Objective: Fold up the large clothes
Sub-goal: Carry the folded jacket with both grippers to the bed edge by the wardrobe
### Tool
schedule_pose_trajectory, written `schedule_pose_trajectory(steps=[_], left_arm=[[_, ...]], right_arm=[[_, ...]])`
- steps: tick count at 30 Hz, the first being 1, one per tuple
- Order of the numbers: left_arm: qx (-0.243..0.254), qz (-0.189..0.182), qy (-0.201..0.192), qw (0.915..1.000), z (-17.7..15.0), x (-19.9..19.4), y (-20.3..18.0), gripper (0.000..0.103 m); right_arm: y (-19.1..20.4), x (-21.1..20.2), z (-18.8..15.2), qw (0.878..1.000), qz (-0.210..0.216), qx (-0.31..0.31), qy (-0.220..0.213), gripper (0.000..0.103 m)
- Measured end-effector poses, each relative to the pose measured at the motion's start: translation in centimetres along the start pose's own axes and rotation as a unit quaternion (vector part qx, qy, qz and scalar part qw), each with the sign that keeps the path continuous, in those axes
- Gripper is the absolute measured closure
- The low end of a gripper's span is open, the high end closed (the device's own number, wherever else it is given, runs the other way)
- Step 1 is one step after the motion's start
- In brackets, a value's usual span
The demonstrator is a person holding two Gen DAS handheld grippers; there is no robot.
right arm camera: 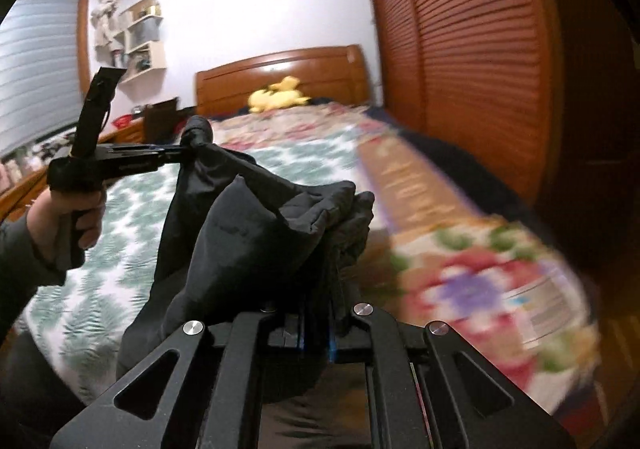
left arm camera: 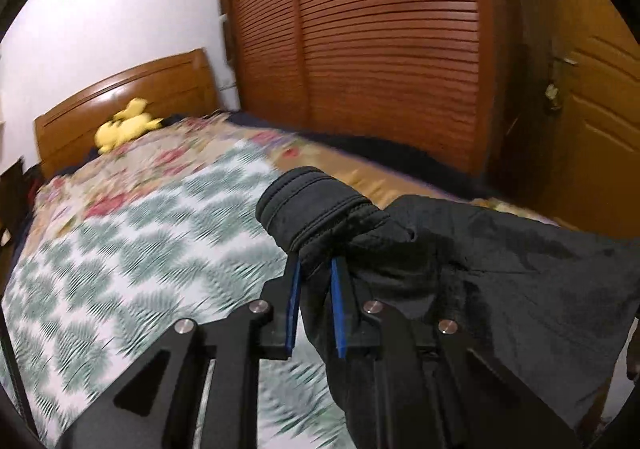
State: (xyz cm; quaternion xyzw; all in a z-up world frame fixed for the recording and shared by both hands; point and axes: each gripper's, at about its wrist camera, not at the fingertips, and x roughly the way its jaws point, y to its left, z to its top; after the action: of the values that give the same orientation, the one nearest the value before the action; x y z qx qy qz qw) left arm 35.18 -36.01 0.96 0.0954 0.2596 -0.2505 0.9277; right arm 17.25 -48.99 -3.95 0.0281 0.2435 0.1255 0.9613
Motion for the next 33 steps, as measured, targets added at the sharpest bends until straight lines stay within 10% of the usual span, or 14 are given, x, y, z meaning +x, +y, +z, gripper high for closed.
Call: schedule_pose_trajectory(steps=[9, 17, 20, 24, 33], left_arm=[[0.018, -0.084, -0.010, 0.9962, 6.3, 6.0, -11.0, 0.092], [0.059, -0.077, 0.011, 0.9952, 6.7, 7.9, -14.2, 0.089], [0.055, -0.082, 0.026, 0.9947, 6.1, 7.4, -14.0, 0.088], [0.050, -0.106, 0.017, 0.9929, 5.5, 4.6, -13.5, 0.083], [0.033, -0.133, 0.017, 0.9904, 1.2, -0.7, -12.6, 0.066]], right_arm=[[-9.5, -6.2, 0.7, 0.991, -0.130, 0.018, -0.011, 0.098], [-13.5, -7.0, -2.6, 0.982, -0.174, 0.064, 0.029, 0.097], [-14.6, -7.0, -3.4, 0.978, -0.190, 0.082, 0.039, 0.090], [-15.1, -9.0, -2.9, 0.963, -0.256, 0.076, 0.023, 0.049], [-13.5, -11.0, -0.6, 0.968, -0.241, 0.056, -0.033, 0.049]])
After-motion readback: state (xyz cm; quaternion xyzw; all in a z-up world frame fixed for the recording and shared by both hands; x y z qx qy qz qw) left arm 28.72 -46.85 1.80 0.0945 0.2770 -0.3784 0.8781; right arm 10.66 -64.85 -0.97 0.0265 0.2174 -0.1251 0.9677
